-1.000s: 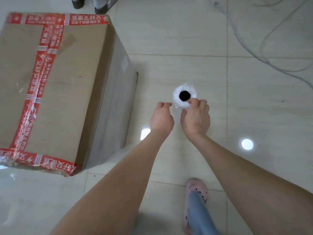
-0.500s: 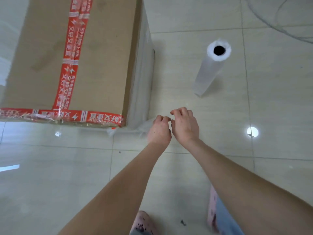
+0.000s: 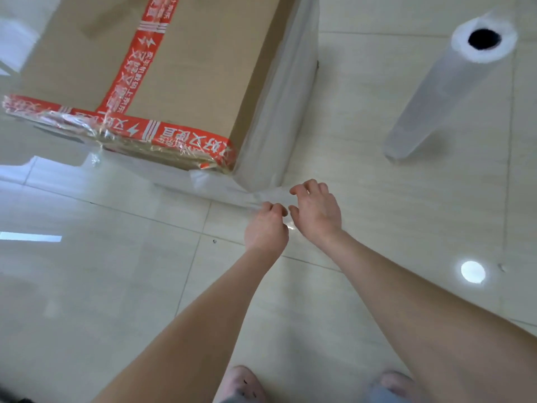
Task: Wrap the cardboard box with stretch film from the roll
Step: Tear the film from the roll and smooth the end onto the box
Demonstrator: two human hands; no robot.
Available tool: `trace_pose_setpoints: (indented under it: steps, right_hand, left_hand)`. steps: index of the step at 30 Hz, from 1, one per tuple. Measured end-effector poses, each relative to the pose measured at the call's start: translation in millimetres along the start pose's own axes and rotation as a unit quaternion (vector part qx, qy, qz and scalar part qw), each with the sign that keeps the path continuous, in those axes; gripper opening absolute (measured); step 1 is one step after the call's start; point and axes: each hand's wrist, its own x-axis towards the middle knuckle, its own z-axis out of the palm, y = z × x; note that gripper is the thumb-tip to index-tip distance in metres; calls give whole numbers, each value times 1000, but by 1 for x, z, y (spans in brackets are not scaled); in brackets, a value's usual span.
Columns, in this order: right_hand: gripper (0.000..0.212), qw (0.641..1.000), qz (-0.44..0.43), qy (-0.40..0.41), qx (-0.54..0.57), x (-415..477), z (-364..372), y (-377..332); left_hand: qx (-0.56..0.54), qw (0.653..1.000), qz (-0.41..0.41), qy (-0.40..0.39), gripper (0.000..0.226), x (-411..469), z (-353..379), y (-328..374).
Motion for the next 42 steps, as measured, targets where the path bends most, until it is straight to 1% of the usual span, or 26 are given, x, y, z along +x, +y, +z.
trace_pose_setpoints:
  steps: [3,10,13,17,18,20,23,25,26,27,28,29,30,32,33,34,35,36,37,38,40,42]
  right_hand:
    - [38,999,-32,17,-8,18,26,6]
    - [27,983,-140,120,15,65,44,11]
    - [25,975,-158,153,17,78,46,11]
    - [24,966,-170,189,45,83,48,3]
    - [25,964,-172,196,58,82,49,1]
    - [29,960,-168,199,102,76,50,-2]
    - [36,955,-131,184,191,68,40,-1]
    - [38,955,-123,184,195,63,25,-1]
    - [39,957,-130,182,186,61,19,-1]
    - [41,959,-139,171,179,59,15,-3]
    - [45,963,-145,146,175,55,13,-7]
    - [52,970,-143,109,166,51,14,-13]
    - [61,978,-135,73,142,46,18,-19]
    - [79,991,-112,37,56,40,29,-28]
    - [80,994,-101,44,10,38,32,-31]
    - [72,993,-94,63,-25,37,34,-33]
    - [57,991,-91,84,-46,37,33,-34]
    - [41,990,-88,98,-49,39,31,-33]
    - [29,990,-87,106,-40,39,28,-30]
    - [24,990,-90,108,-23,40,25,-28]
    - [21,987,-109,115,1,38,19,-22]
    - [22,981,-135,136,10,37,12,-16]
  left_hand:
    - [9,999,27,32,25,14,17,-18]
    - [37,984,99,141,15,34,28,-66]
    - [49,974,132,176,14,31,28,-82]
    - [83,960,144,225,17,32,21,-100]
    - [93,955,167,225,16,31,19,-101]
    - [112,938,247,218,13,26,17,-98]
    - [134,912,351,166,19,12,17,-77]
    - [189,874,417,163,21,0,18,-64]
    - [226,854,437,170,22,-6,17,-61]
    - [258,841,440,182,23,-12,13,-60]
    - [269,839,427,205,25,-17,9,-63]
    - [253,852,396,232,25,-19,4,-67]
    - [213,875,349,259,23,-20,-1,-73]
    - [131,924,206,295,14,-17,-13,-85]
    - [111,937,143,298,14,-14,-17,-90]
    - [104,944,102,295,16,-11,-19,-95]
    - [101,950,76,285,18,-9,-21,-99]
    - [99,953,65,279,21,-7,-23,-100]
    - [108,950,66,285,23,-4,-25,-101]
    - [131,942,79,298,26,-1,-28,-102]
    - [194,921,116,317,30,4,-33,-99]
    - [224,909,144,322,37,8,-36,-92]
